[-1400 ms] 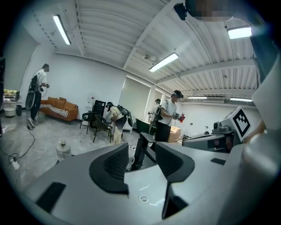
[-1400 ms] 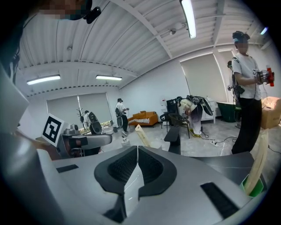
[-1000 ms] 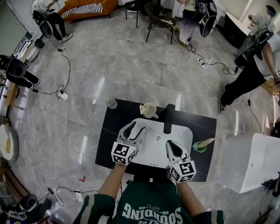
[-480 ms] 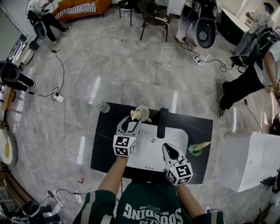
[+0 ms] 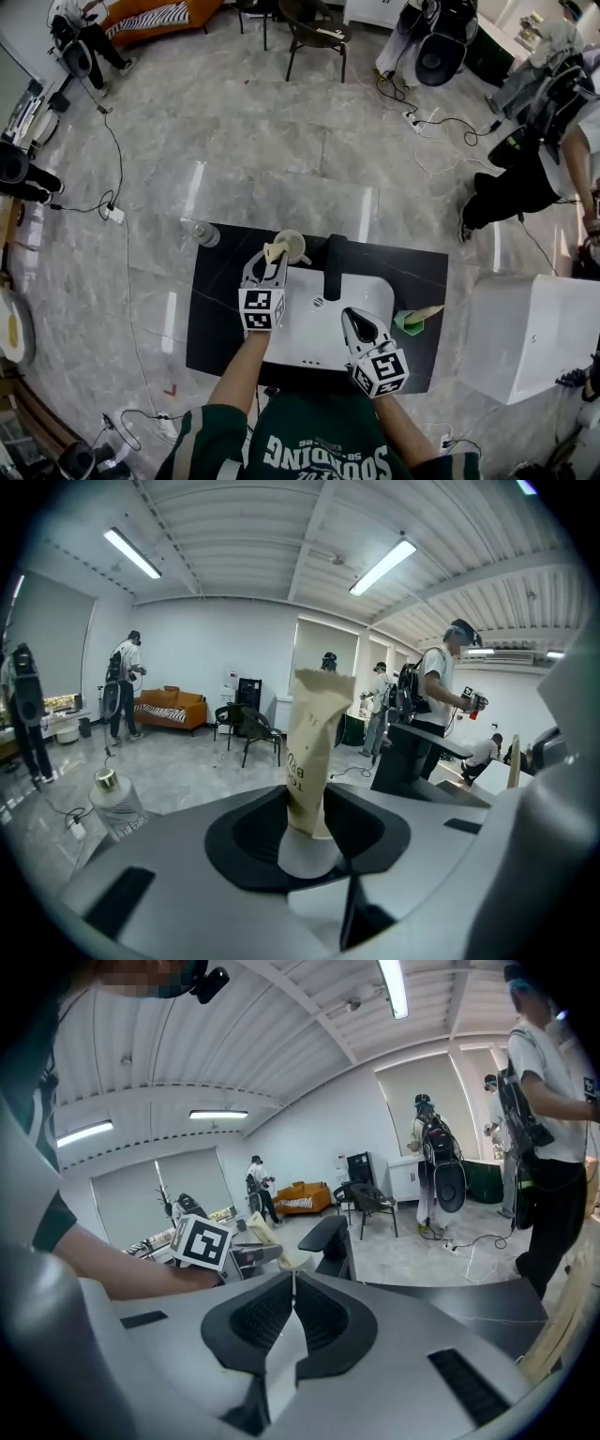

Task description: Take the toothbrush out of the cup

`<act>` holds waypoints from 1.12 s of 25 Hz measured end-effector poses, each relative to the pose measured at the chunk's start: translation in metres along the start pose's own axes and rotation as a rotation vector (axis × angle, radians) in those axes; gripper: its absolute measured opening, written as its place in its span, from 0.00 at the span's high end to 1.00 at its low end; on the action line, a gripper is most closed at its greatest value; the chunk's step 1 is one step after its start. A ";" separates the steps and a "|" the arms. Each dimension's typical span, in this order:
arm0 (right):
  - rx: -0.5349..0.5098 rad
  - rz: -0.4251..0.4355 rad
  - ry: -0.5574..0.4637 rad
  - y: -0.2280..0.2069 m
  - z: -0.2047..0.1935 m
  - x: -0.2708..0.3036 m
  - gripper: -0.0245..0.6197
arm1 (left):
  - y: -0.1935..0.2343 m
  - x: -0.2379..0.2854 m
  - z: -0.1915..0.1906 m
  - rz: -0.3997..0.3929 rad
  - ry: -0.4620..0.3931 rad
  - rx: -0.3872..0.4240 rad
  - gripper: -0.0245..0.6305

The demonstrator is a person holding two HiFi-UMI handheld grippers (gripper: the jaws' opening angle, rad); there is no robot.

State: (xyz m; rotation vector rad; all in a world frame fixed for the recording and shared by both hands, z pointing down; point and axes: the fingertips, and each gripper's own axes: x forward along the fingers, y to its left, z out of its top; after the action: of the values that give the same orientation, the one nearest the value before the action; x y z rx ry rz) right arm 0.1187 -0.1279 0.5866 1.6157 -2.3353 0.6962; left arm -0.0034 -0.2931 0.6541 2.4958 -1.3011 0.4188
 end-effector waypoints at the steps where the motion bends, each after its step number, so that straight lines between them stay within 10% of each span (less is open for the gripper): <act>1: 0.000 0.000 0.002 -0.001 0.000 0.000 0.90 | 0.000 0.001 -0.001 0.004 0.002 0.006 0.77; 28: -0.002 0.009 -0.013 0.025 0.004 -0.006 0.90 | -0.012 -0.045 0.076 -0.127 -0.159 -0.025 0.87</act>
State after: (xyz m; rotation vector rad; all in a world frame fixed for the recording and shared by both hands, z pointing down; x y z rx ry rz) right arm 0.0981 -0.1182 0.5743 1.6146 -2.3535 0.6864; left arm -0.0091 -0.2824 0.5662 2.6177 -1.1860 0.1765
